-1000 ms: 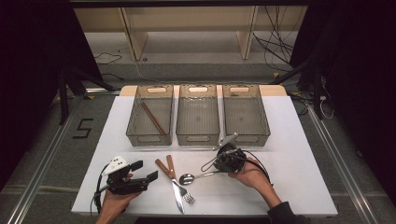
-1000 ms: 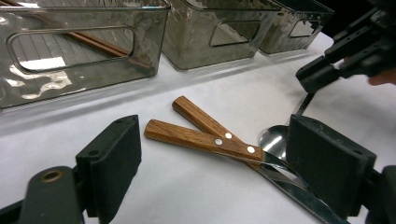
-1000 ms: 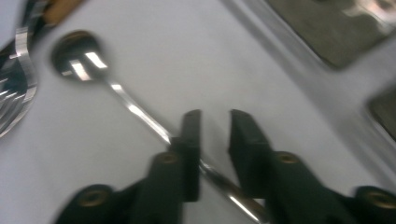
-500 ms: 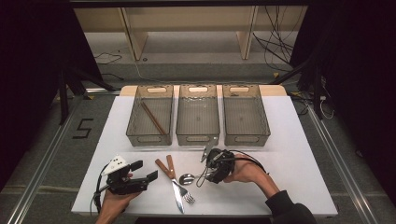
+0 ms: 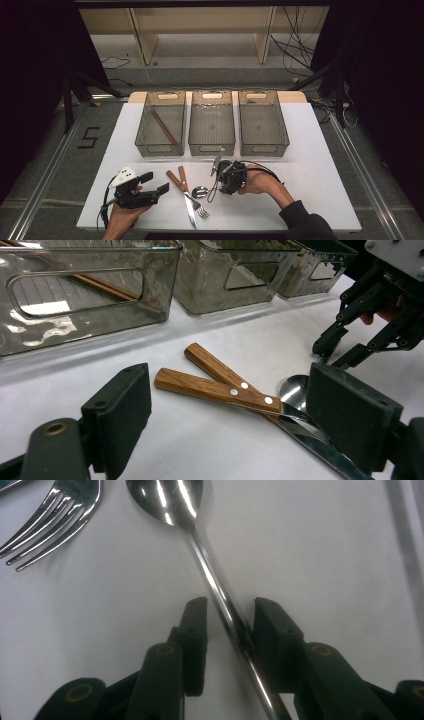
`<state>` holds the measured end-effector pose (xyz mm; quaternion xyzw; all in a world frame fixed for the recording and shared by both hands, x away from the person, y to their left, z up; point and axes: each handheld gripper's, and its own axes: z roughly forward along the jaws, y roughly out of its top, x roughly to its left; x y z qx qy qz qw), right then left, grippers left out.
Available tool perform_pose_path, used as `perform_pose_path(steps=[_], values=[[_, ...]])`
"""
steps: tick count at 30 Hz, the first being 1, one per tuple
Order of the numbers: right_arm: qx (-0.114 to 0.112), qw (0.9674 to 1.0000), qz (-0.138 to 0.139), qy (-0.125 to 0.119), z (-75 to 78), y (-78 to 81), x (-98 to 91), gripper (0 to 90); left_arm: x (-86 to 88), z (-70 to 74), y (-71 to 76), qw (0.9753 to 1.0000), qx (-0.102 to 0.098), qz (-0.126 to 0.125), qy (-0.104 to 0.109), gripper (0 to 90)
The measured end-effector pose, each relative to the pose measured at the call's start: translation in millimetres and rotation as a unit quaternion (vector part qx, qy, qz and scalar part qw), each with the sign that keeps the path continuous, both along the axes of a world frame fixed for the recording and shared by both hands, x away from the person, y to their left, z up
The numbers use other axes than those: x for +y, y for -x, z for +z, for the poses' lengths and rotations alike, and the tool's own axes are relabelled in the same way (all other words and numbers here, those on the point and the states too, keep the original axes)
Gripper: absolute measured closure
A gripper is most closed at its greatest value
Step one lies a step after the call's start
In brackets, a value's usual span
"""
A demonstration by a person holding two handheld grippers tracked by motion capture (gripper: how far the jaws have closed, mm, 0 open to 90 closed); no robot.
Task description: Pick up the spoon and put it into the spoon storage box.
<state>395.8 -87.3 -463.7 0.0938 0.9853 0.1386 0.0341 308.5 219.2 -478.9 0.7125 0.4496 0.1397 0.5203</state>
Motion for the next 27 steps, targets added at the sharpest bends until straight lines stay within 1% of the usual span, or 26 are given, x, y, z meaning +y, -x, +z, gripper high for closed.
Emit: perform_pose_path(steps=[1,4,5,9,10,11,14,16,18,21,23,24,25,26,27], values=[[0.005,1.0000,0.000,0.003,0.5,-0.1,0.3,68.6,-0.1,0.1,0.1,1.0000,0.000,0.000,0.000,18.2],[0.006,0.9999,0.007,0.005,0.5,0.7,1.8,73.6,0.0,0.0,0.0,1.0000,0.000,0.000,0.000,18.2],[0.008,0.9999,0.007,0.009,0.9,1.7,2.4,74.5,0.1,0.0,0.0,1.0000,0.000,0.000,0.000,18.2],[0.005,0.9997,0.022,0.013,1.2,2.1,2.9,76.3,0.5,0.1,0.1,1.0000,0.001,0.001,0.001,18.2],[0.003,0.9996,0.025,0.011,0.7,2.2,2.9,76.9,0.5,0.2,0.1,1.0000,0.001,0.001,0.000,18.2],[0.004,0.9995,0.025,0.016,1.4,3.1,3.0,77.8,0.5,0.1,-0.1,1.0000,0.000,0.000,0.000,18.2],[0.001,0.9993,0.033,0.015,1.2,4.7,3.3,80.0,0.3,0.0,-0.2,1.0000,0.001,0.000,0.000,18.2],[0.007,0.9994,0.031,0.017,1.6,6.2,3.4,81.2,0.3,-0.2,-0.3,1.0000,0.001,0.000,0.000,18.2],[0.004,0.9991,0.039,0.017,1.4,6.2,3.4,82.3,0.4,-0.1,-0.3,1.0000,0.001,0.000,-0.001,18.2],[0.005,0.9989,0.040,0.022,2.1,8.2,3.8,83.6,0.6,0.0,-0.3,1.0000,0.001,0.001,0.000,18.2],[0.005,0.9988,0.044,0.019,1.8,8.9,3.6,84.3,0.7,0.0,-0.3,1.0000,0.002,0.001,-0.001,18.2],[0.002,0.9986,0.050,0.019,1.7,9.1,3.8,84.6,0.6,0.0,-0.3,1.0000,0.002,0.002,0.000,18.2],[0.006,0.9987,0.045,0.023,2.2,10.7,3.8,84.8,0.7,0.0,-0.4,1.0000,0.002,0.001,-0.001,18.2],[0.003,0.9987,0.048,0.018,1.7,11.1,4.0,84.9,0.5,-0.1,-0.4,1.0000,0.002,0.001,0.000,18.2],[0.005,0.9984,0.051,0.024,2.7,11.5,4.0,85.1,0.5,-0.1,-0.4,1.0000,0.002,0.001,0.000,18.2]])
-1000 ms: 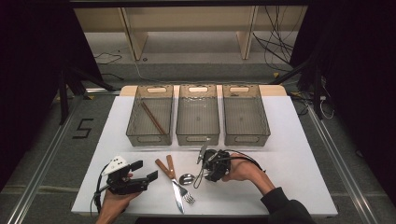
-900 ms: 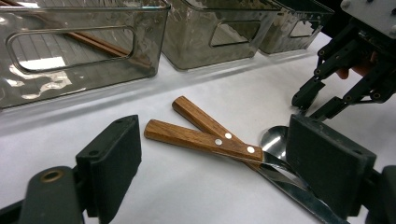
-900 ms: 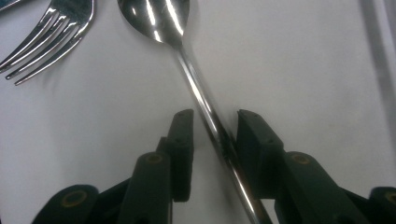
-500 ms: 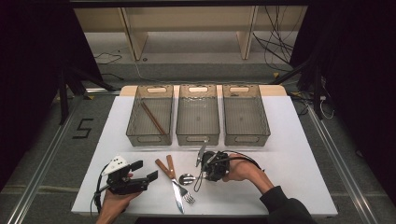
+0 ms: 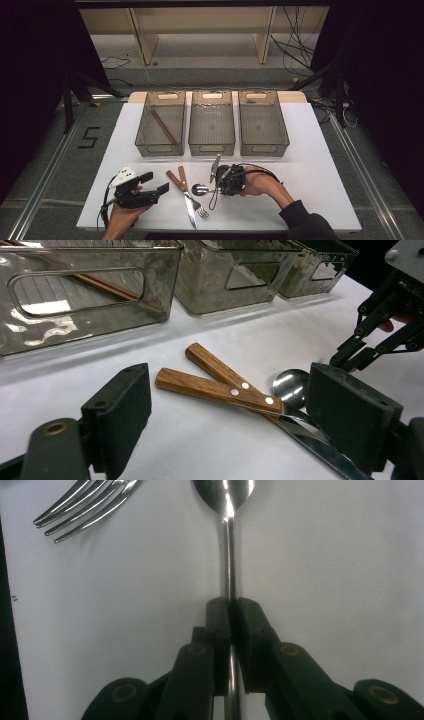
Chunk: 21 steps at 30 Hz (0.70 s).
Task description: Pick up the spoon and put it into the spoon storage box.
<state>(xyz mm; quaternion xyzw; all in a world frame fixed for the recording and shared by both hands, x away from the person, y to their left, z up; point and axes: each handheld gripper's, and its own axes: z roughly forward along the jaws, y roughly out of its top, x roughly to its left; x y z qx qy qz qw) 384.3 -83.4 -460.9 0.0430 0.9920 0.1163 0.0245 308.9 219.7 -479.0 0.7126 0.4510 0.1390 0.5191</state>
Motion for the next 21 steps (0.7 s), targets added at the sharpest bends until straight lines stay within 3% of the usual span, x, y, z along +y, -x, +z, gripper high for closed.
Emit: perform_pose_path(steps=[5,7,10,20,21], values=[[-0.009,0.9999,0.005,-0.005,1.7,4.3,0.1,86.3,0.3,0.1,0.1,1.0000,0.000,0.002,0.000,18.2],[0.000,1.0000,0.008,-0.003,5.3,7.3,-0.8,90.0,0.2,0.1,0.0,1.0000,0.000,0.001,-0.001,18.2],[-0.010,0.9999,0.000,0.002,4.9,12.6,0.4,90.0,-0.5,0.1,0.0,1.0000,0.000,0.000,-0.001,18.2],[-0.014,0.9999,-0.001,0.001,5.0,11.5,0.7,90.0,-0.1,0.2,0.2,1.0000,-0.001,0.001,-0.001,18.2],[-0.015,0.9998,-0.011,-0.004,5.9,11.2,0.4,90.0,-0.1,0.3,0.3,1.0000,-0.001,0.001,-0.001,18.2]])
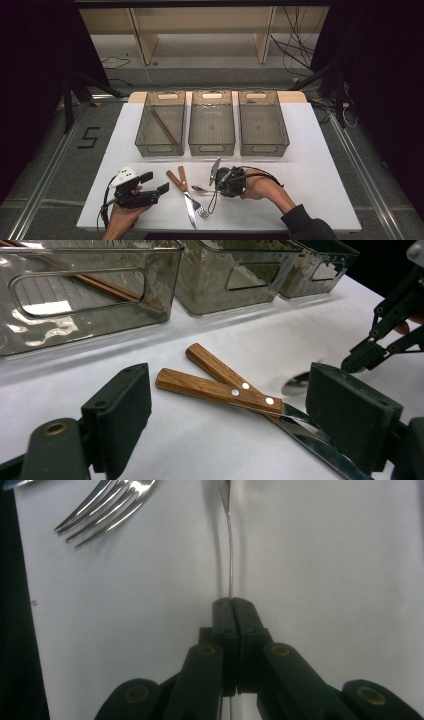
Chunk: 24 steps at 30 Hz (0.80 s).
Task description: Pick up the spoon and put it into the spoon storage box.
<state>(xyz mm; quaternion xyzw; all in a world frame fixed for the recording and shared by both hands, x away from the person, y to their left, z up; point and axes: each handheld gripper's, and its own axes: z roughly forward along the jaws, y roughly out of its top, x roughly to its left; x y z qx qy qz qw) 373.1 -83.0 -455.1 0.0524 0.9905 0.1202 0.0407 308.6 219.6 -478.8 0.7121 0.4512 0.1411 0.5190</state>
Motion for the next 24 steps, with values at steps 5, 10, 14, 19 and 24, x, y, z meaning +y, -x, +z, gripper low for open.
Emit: perform_pose_path(steps=[5,10,14,19,24], values=[[-0.002,0.9987,-0.034,-0.039,11.4,-5.9,-7.7,90.0,0.5,-0.1,0.3,1.0000,-0.003,0.000,0.003,18.2],[-0.003,0.9935,-0.074,-0.087,20.4,-12.1,-14.9,90.0,-0.5,0.0,0.5,1.0000,-0.005,-0.002,0.002,18.2],[-0.001,0.9883,-0.096,-0.119,28.6,-16.9,-19.5,90.0,-0.2,0.0,0.7,1.0000,-0.007,-0.002,0.003,18.2],[-0.003,0.9789,-0.132,-0.156,41.7,-24.9,-24.9,90.0,-0.3,0.3,1.1,0.9999,-0.010,-0.004,0.002,18.2],[-0.003,0.9681,-0.164,-0.190,54.0,-36.4,-28.6,90.0,-1.0,-0.1,1.3,0.9998,-0.014,-0.010,-0.004,18.1]])
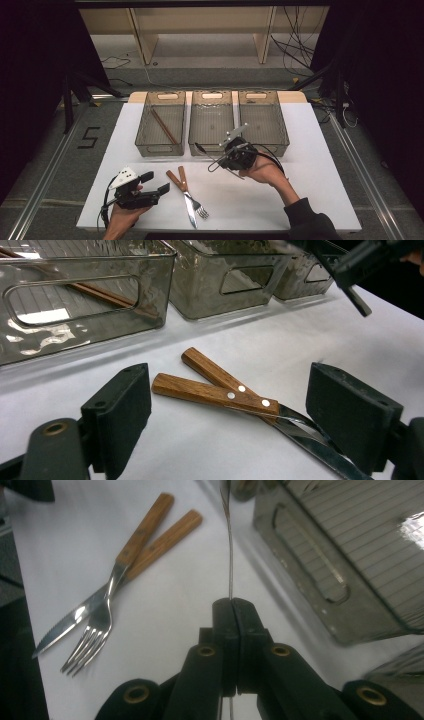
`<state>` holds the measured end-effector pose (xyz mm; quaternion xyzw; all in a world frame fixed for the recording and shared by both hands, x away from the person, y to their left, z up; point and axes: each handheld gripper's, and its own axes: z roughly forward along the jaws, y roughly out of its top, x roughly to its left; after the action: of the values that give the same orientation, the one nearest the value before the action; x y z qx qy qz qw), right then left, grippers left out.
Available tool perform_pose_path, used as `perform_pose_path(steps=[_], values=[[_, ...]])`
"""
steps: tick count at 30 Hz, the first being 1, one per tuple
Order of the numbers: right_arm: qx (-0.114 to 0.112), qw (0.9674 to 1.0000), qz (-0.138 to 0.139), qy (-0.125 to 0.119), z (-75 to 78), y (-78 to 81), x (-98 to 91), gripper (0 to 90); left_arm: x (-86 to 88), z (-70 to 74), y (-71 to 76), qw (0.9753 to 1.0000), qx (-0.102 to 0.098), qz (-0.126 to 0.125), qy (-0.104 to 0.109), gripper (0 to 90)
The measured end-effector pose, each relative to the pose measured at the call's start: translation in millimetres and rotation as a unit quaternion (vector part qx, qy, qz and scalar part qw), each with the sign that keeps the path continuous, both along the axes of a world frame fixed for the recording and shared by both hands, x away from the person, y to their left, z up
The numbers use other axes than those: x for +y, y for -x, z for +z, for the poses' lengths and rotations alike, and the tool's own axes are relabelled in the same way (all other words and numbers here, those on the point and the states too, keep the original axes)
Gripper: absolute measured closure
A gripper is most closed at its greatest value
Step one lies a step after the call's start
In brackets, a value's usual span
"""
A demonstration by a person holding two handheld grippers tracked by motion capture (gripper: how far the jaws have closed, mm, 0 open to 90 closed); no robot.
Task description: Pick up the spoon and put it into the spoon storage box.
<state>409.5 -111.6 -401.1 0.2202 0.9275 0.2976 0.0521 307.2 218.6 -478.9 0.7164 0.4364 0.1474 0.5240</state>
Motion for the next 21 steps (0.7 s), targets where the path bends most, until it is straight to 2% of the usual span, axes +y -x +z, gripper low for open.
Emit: perform_pose_path(steps=[5,10,19,21], values=[[0.005,0.9991,-0.032,-0.027,10.0,-10.6,1.4,90.0,-0.4,-0.3,0.1,1.0000,-0.002,-0.001,-0.003,17.8],[-0.001,0.9971,-0.060,-0.048,19.7,-25.4,4.7,90.0,-0.7,-0.2,0.3,1.0000,-0.004,-0.001,-0.005,17.7],[0.000,0.9905,-0.108,-0.085,38.3,-51.8,12.6,90.0,-0.8,-0.3,0.6,1.0000,-0.006,0.000,-0.004,17.5],[-0.004,0.9893,-0.117,-0.087,40.5,-57.5,14.2,90.0,-0.8,-0.3,0.6,1.0000,-0.007,0.000,-0.004,17.5]])
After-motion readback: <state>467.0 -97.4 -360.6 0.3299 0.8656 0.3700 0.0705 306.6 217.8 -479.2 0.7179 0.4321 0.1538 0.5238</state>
